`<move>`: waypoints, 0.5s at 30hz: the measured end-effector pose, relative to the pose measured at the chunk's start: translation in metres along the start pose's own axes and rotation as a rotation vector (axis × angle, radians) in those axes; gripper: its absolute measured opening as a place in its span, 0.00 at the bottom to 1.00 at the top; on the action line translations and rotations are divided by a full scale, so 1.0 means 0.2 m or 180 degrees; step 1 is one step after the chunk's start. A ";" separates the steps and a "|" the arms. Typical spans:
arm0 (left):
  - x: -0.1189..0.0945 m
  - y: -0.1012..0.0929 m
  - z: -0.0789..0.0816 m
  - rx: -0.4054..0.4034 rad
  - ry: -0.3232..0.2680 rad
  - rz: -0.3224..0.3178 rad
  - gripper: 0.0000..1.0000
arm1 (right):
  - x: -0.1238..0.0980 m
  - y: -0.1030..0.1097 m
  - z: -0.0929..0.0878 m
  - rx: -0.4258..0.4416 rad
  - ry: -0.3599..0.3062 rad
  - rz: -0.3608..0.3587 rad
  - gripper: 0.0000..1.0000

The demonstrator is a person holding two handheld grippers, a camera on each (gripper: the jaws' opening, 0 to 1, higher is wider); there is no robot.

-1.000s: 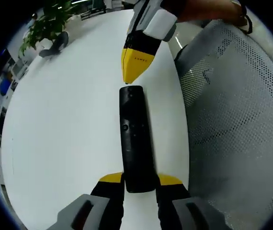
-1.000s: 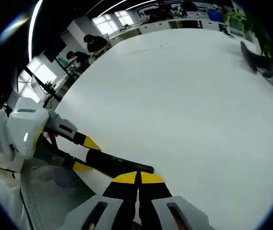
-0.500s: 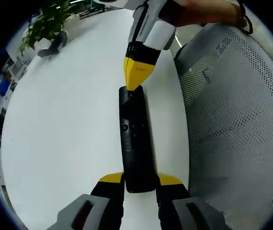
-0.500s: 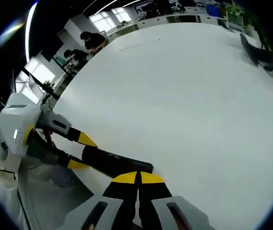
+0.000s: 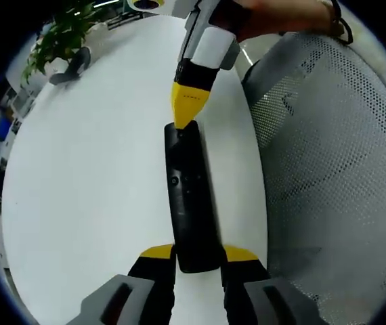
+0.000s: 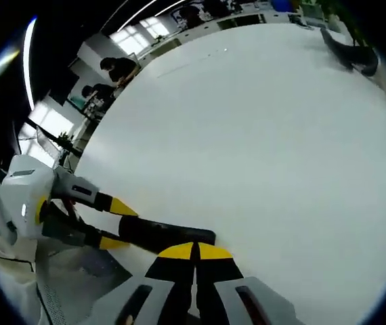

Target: Press the specified remote control buttons in sequence, fully releasing each button before pressing the next.

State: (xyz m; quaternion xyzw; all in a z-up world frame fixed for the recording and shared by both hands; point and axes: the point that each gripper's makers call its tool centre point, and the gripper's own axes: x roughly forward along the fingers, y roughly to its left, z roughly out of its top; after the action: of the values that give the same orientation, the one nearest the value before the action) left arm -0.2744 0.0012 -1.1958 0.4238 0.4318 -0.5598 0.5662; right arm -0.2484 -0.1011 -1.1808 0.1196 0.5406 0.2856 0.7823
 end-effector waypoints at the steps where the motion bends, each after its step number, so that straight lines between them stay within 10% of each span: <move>1: 0.00 0.00 0.00 0.0000 -0.0002 0.0002 0.25 | 0.00 0.00 0.00 -0.0032 0.0014 -0.0010 0.00; 15: 0.00 0.00 0.00 0.0047 -0.0076 -0.0028 0.25 | 0.01 0.04 -0.01 -0.0187 0.0071 0.0051 0.00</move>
State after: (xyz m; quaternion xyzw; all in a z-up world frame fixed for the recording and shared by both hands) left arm -0.2745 0.0009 -1.1958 0.4194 0.4227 -0.5705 0.5657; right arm -0.2524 -0.0946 -1.1790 0.0978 0.5397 0.3089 0.7770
